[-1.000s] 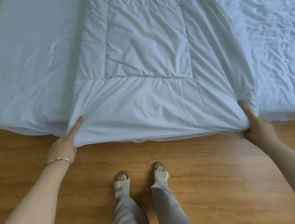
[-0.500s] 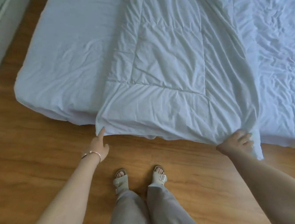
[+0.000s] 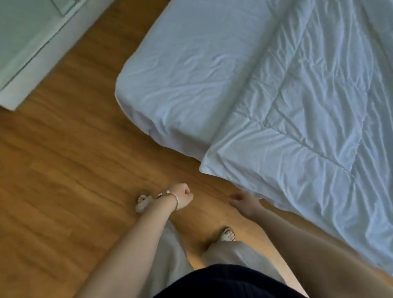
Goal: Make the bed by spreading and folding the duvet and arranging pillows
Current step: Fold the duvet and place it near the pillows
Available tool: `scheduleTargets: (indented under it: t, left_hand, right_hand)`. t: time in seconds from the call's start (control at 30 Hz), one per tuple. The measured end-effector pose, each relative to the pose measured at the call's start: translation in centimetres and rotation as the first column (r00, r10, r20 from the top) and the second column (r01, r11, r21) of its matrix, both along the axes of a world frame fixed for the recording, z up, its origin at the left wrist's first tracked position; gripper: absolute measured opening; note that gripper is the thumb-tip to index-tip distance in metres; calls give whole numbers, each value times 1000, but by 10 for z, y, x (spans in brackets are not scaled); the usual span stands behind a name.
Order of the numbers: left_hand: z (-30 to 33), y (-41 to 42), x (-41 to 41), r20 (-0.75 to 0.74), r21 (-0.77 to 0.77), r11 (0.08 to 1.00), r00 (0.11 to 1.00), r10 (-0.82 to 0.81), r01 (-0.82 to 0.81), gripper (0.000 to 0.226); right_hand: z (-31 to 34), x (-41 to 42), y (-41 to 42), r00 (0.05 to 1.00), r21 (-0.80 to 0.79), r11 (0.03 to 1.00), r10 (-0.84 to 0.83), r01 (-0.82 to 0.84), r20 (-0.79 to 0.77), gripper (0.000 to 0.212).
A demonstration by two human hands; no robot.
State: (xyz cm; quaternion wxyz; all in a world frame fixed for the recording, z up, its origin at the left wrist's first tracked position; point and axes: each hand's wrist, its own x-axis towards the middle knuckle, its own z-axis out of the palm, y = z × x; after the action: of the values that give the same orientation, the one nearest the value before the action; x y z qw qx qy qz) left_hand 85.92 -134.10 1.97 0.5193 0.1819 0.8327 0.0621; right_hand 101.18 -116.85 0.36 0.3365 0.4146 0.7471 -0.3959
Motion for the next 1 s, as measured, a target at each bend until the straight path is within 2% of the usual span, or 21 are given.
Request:
scheduleTargets:
  t: [0.07, 0.17, 0.27, 0.37, 0.47, 0.57, 0.63, 0.73, 0.8, 0.87, 0.93, 1.0]
  left_hand:
    - [-1, -33, -21, 25, -73, 996, 998, -53, 55, 30]
    - [-7, -88, -61, 36, -157, 988, 999, 2, 3, 38]
    - [-8, -137, -114, 71, -105, 993, 995, 68, -61, 34]
    - [1, -174, -171, 62, -70, 980, 980, 189, -185, 30]
    - [3, -196, -224, 49, -38, 949, 948, 313, -311, 22]
    - [2, -202, -274, 21, -13, 904, 903, 428, -428, 27]
    - [2, -203, -318, -7, 7, 897, 897, 442, -442, 31]
    - [4, -202, -407, -61, 12, 917, 916, 398, -398, 38]
    - [9, -198, -486, -59, -11, 930, 929, 365, -366, 42]
    - [22, -195, -529, -51, -53, 949, 950, 307, -310, 40]
    - [32, -192, -592, -56, -51, 956, 957, 285, -288, 36]
    - [40, -181, -657, -87, -58, 955, 954, 285, -291, 35]
  right_hand:
    - [2, -44, -36, 994, -50, 994, 104, -102, 39, 41]
    - [0, -111, -83, 940, -91, 951, 306, -295, 149, 42]
    - [5, -188, -120, 892, -63, 904, 427, -423, 147, 39]
    - [11, -263, -152, 876, -18, 881, 472, -472, 104, 42]
    - [12, -336, -175, 836, 34, 836, 546, -548, 57, 41]
    - [12, -416, -194, 762, 14, 763, 644, -646, 69, 45]
    - [7, -472, -202, 681, -43, 688, 724, -725, 110, 48]
    - [4, -569, -204, 619, -93, 628, 778, -773, 113, 54]
    - [4, -656, -197, 611, -104, 616, 787, -780, 79, 43]
    - [14, -708, -189, 665, -118, 669, 743, -734, 72, 24]
    - [18, -772, -177, 691, -95, 692, 721, -716, 46, 27]
    - [24, -828, -161, 731, -58, 730, 682, -681, 20, 39]
